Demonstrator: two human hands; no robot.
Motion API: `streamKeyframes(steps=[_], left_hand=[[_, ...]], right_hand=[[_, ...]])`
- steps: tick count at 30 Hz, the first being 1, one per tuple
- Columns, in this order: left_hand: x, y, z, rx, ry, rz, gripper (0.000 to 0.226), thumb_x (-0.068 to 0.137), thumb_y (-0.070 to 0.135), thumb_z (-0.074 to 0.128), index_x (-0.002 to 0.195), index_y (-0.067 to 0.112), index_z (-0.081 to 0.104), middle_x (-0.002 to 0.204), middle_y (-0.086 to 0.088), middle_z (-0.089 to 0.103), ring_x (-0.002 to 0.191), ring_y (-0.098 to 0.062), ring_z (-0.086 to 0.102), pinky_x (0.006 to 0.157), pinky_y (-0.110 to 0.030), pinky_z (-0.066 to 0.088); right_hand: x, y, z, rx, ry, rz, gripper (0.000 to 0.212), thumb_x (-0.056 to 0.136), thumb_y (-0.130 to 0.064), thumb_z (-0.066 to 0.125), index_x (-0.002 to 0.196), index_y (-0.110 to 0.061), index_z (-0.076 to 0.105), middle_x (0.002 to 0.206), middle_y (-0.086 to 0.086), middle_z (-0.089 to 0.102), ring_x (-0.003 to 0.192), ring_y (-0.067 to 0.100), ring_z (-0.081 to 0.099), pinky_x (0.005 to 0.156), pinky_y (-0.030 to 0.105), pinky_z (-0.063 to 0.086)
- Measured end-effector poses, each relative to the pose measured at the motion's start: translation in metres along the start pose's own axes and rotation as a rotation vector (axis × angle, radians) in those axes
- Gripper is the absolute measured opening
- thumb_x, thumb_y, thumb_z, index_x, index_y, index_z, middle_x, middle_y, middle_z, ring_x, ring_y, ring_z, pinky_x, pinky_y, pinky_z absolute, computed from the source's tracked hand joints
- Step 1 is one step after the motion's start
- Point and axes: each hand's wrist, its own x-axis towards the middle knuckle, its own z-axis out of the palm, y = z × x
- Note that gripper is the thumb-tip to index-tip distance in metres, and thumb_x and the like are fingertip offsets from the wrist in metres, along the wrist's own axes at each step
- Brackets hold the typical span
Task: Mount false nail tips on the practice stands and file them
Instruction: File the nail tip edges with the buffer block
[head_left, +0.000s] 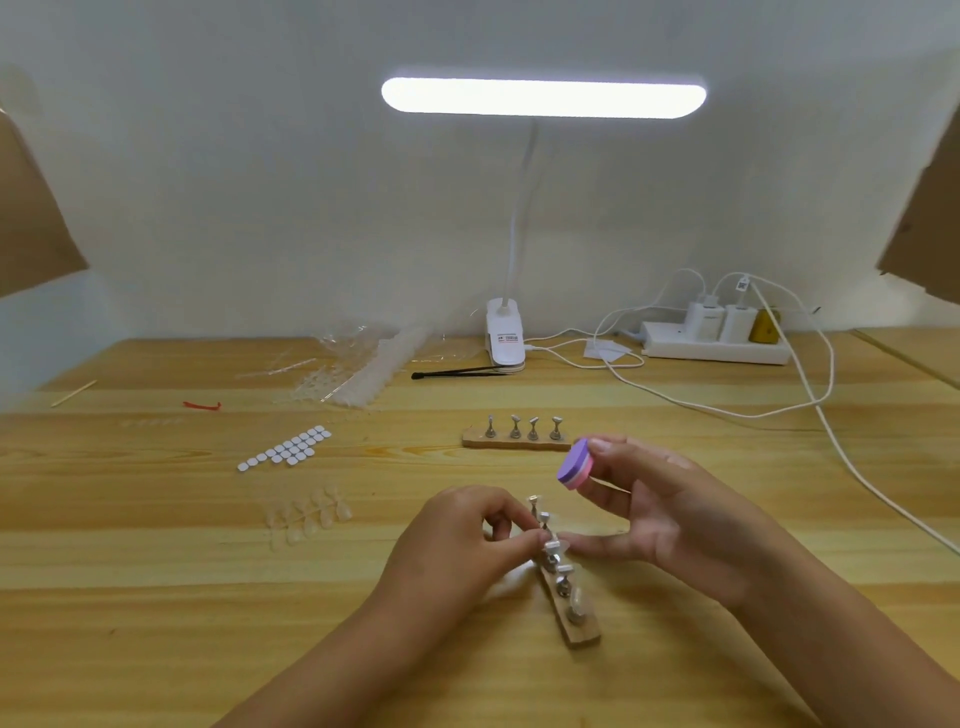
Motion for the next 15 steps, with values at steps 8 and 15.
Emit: streamKeyframes(steps=[8, 15], left_hand=[[0.0023, -0.0053, 0.0005, -0.097, 0.016, -0.061, 0.015, 0.080, 0.040, 0.078, 0.068, 0.034, 0.071, 0.056, 0.017, 0.056, 0.051, 0.002, 0.047, 0.050, -0.013, 0.034], [0.0002, -0.0045, 0.0019, -0.049, 0.045, -0.018, 0.010, 0.080, 0.040, 0.077, 0.074, 0.035, 0.071, 0.057, 0.021, 0.052, 0.054, 0.003, 0.046, 0.052, -0.015, 0.032]], right_hand=[[0.0012, 0.0018, -0.0013, 0.046, -0.030, 0.032, 0.019, 0.077, -0.020, 0.074, 0.093, -0.010, 0.074, 0.097, 0.009, 0.069, 0.097, 0.021, 0.063, 0.084, 0.065, 0.052], [0.0024, 0.0022, -0.0020, 0.055, -0.031, 0.034, 0.019, 0.076, -0.020, 0.075, 0.093, -0.011, 0.074, 0.095, 0.008, 0.067, 0.089, 0.017, 0.065, 0.082, 0.063, 0.052]])
